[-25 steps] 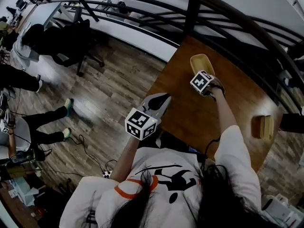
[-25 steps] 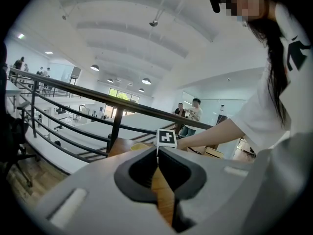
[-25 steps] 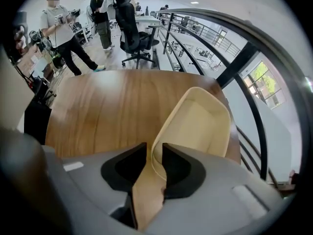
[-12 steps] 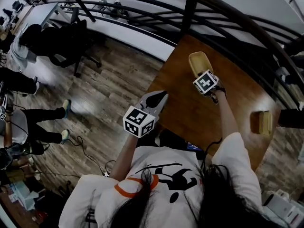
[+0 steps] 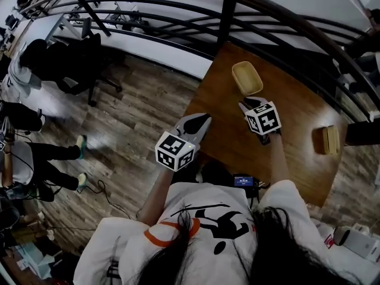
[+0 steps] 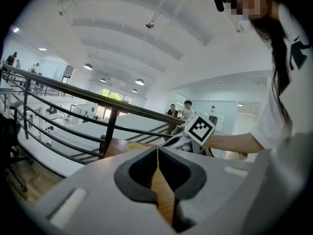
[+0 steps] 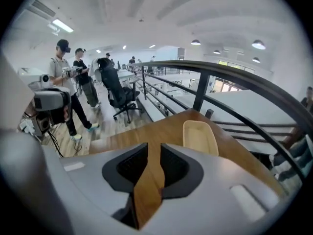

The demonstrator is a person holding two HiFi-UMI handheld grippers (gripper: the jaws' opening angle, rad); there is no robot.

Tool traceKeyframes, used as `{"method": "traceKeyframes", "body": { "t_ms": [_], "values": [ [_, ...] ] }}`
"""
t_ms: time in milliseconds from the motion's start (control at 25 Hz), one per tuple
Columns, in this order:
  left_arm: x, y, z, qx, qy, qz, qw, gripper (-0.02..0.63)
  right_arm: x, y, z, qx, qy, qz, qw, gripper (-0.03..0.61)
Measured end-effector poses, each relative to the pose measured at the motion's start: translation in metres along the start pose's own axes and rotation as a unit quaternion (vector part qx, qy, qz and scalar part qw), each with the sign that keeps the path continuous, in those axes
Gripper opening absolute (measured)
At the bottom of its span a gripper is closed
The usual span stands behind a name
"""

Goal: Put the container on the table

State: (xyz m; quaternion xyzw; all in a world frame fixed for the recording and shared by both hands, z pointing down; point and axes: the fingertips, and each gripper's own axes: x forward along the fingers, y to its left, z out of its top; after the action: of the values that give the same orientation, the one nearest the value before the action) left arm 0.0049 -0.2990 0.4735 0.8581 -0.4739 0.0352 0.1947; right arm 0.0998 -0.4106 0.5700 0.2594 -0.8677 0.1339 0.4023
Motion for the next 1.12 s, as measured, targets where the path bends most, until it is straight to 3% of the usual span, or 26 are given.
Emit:
{"method": "traceKeyframes", "body": {
  "t_ms": [240, 520, 800, 1120],
  "values": [
    [-0.027, -0.032, -0.013, 0.008, 0.003, -0.032, 0.9994, 0.0, -0.052, 0.064, -0.017, 0.089, -0.074, 0.001, 0.993, 0.1],
    [-0.057, -0.025, -0.009, 0.032, 0.006, -0.079, 0.9963, 0.0, -0.071, 0.122, -0.002, 0.183, -0.146, -0.012, 0.972, 0.095],
    [-0.076, -0.022, -0.023, 0.026, 0.016, -0.114, 0.993, 0.0, -0.084, 0.163, -0.007, 0.215, -0.172, -0.036, 0.961, 0.087],
    [-0.073, -0.05, -0.022, 0.03, 0.008, -0.129, 0.9912, 0.0, -0.112, 0.169, -0.028, 0.24, -0.191, -0.042, 0.951, 0.081]
  ]
}}
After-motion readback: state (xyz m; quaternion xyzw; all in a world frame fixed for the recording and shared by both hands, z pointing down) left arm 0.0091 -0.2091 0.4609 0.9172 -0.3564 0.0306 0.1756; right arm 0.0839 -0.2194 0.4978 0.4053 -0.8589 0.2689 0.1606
